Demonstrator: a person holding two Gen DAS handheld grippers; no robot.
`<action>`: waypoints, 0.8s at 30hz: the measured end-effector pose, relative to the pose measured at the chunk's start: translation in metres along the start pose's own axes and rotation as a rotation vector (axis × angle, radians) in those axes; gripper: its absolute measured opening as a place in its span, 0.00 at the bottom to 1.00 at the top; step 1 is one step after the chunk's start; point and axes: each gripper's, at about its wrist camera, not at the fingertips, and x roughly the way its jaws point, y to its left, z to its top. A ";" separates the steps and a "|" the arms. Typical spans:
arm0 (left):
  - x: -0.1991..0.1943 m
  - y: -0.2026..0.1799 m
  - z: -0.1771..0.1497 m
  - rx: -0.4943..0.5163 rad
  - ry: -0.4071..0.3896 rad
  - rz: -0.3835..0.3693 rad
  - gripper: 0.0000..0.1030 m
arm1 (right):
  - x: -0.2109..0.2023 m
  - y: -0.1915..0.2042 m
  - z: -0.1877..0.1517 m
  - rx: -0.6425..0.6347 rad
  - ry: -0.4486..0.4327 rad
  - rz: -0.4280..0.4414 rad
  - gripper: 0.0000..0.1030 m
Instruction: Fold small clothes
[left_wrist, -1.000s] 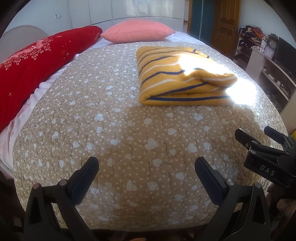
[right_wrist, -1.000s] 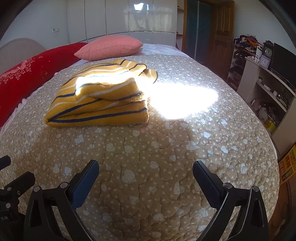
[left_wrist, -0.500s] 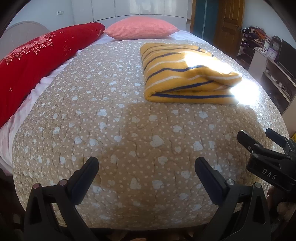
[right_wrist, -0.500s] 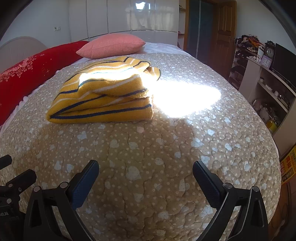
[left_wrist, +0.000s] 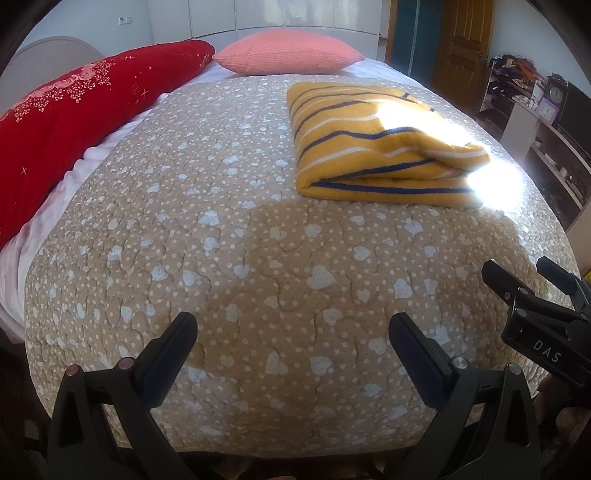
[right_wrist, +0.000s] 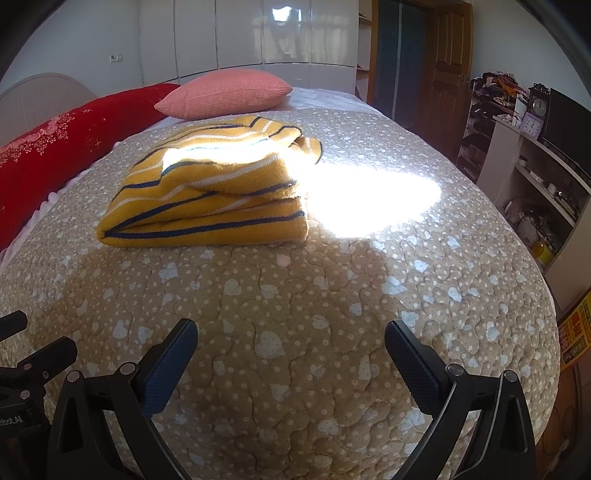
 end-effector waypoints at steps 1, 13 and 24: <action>0.000 0.000 0.000 0.000 0.000 0.000 1.00 | -0.001 0.000 0.000 -0.001 -0.001 0.000 1.00; 0.002 0.004 0.000 -0.017 0.004 -0.023 1.00 | -0.006 0.009 0.008 -0.042 -0.023 0.005 1.00; 0.010 0.011 0.002 -0.034 0.009 -0.031 1.00 | -0.002 0.018 0.017 -0.088 -0.032 0.015 1.00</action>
